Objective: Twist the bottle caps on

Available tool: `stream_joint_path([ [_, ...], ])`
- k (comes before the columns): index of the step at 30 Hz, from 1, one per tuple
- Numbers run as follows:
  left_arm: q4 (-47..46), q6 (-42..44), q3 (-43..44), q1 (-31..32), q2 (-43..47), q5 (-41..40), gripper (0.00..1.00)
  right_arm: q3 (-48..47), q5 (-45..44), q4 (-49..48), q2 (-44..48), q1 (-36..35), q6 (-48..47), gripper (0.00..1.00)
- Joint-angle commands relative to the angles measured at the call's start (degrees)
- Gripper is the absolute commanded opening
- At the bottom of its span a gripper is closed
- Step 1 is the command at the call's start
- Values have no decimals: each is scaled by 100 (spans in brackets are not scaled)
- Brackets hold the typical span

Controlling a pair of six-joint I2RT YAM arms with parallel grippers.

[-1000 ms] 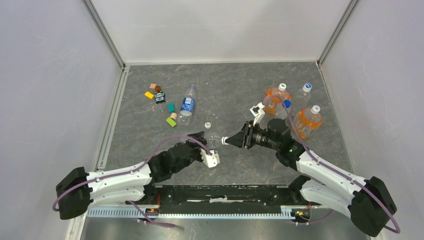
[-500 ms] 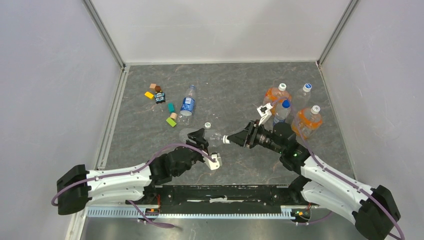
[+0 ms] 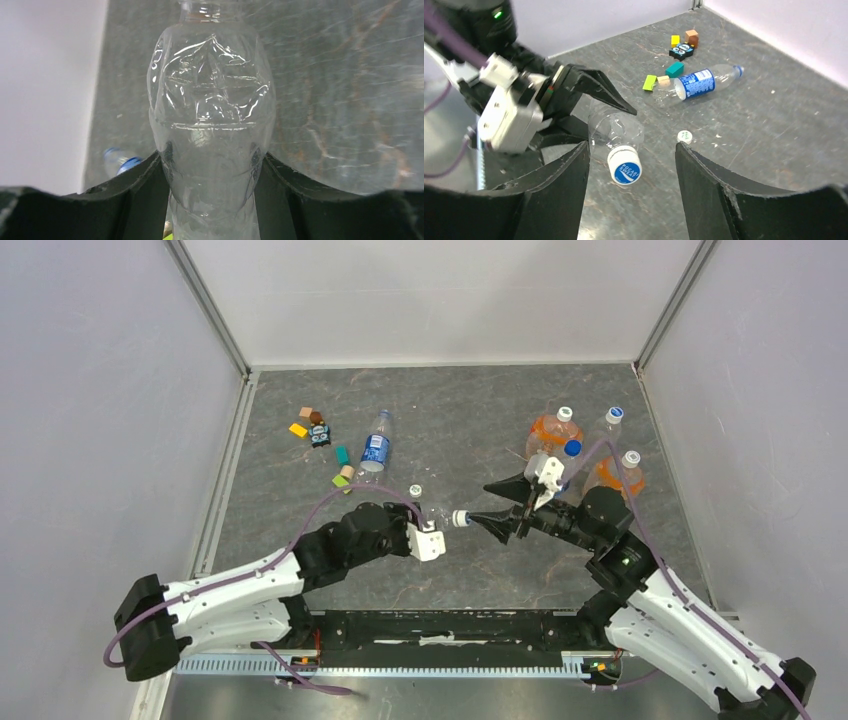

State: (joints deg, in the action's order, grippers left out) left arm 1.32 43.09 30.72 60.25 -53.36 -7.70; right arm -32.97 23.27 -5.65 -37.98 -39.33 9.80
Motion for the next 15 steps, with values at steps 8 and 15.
stream_joint_path([
  [8, 1137, -790, 726, -626, -337, 2570, 2, -262, 1568, 1594, 669, 9, -4242, 69],
  [15, 1236, -758, 804, -700, -425, 3137, 2, -516, 2268, 2494, 322, -3, -5520, 65],
])
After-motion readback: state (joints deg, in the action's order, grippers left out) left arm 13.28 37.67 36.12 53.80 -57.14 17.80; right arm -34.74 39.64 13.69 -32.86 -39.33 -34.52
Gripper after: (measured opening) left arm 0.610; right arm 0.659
